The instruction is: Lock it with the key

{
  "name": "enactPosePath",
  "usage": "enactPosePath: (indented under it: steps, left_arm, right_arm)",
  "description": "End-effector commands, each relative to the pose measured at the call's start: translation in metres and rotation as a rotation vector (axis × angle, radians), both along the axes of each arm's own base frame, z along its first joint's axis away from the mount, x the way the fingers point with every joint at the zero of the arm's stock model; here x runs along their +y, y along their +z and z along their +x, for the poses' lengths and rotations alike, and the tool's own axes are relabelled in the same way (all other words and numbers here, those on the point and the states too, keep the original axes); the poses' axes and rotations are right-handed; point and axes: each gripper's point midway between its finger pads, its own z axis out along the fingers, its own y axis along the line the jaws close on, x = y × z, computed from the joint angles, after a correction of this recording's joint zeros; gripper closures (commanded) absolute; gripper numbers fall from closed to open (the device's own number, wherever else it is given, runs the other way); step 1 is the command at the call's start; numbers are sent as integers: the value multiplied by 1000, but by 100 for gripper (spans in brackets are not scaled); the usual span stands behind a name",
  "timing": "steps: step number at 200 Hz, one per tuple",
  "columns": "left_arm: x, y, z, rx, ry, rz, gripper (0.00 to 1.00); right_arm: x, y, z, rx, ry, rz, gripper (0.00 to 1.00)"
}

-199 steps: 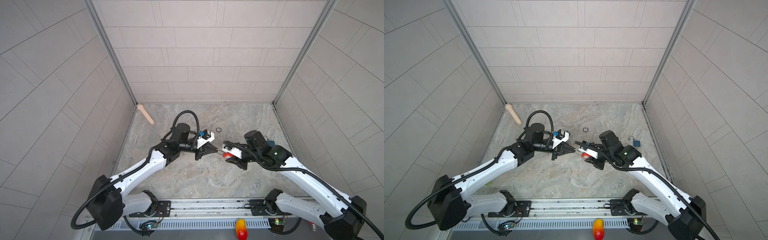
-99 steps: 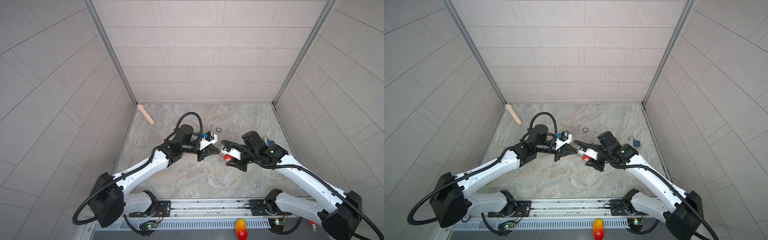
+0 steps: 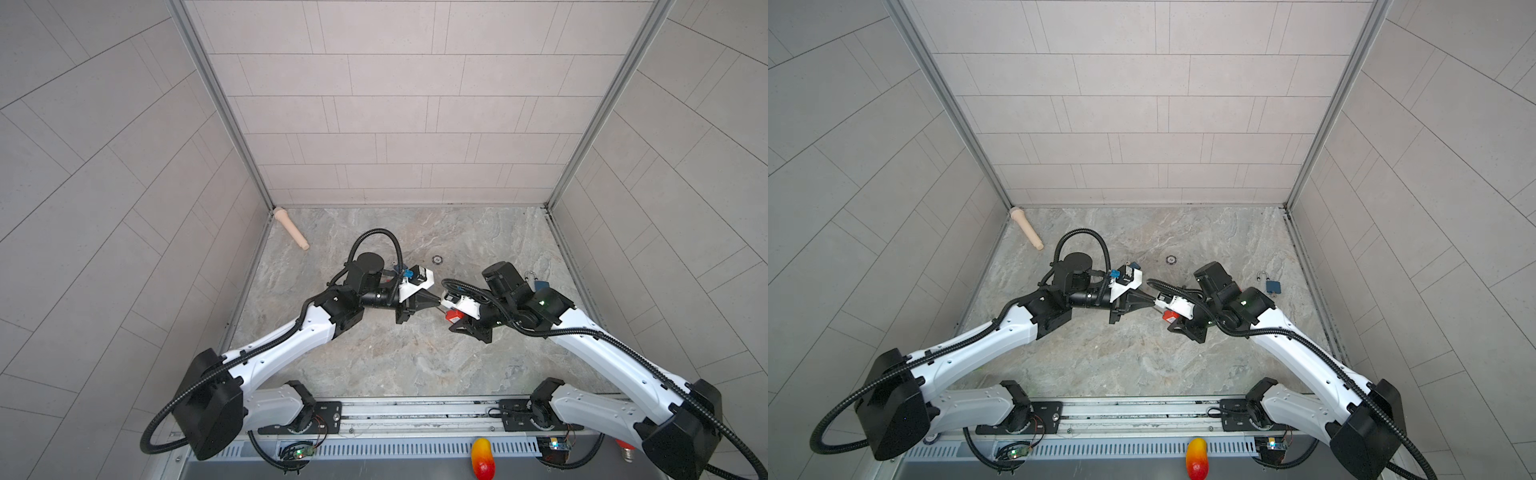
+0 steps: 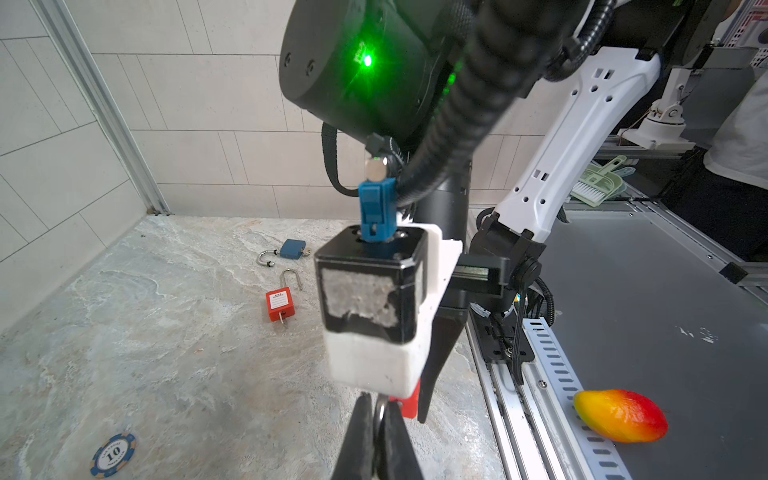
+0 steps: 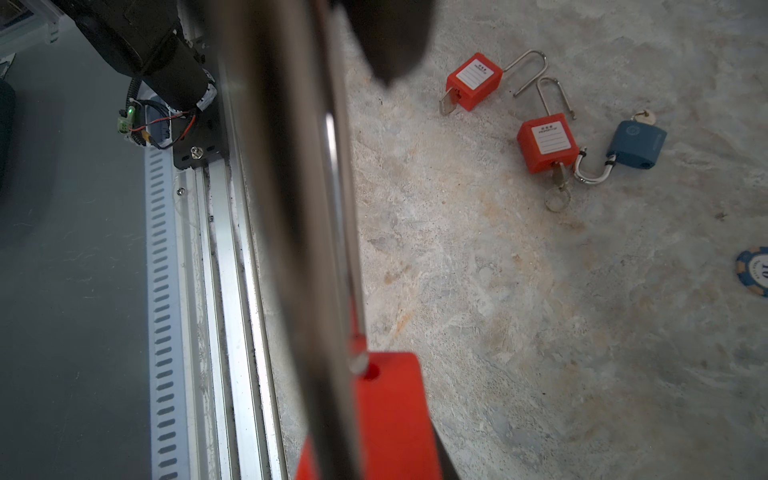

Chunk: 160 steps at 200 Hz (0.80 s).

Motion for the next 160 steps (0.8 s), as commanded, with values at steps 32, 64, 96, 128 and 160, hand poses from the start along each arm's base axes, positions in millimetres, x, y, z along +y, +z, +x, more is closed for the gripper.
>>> enactPosePath:
  steps: [32, 64, 96, 128, 160]
  left_arm:
    - [4, -13, -22, 4, -44, 28, 100]
    - [6, -15, -23, 13, -37, 29, 100]
    - [6, -12, -21, 20, -19, 1, 100]
    - [4, -11, -18, 31, -6, -10, 100]
    - [7, -13, -19, 25, 7, -13, 100]
  right_arm:
    - [15, 37, 11, -105, 4, 129, 85]
    - [17, 33, 11, -96, 5, 140, 77]
    - [23, 31, 8, -78, 0, 156, 72]
    - [13, 34, 14, -126, -56, 114, 70]
    - [9, 44, 9, -193, -42, 148, 74]
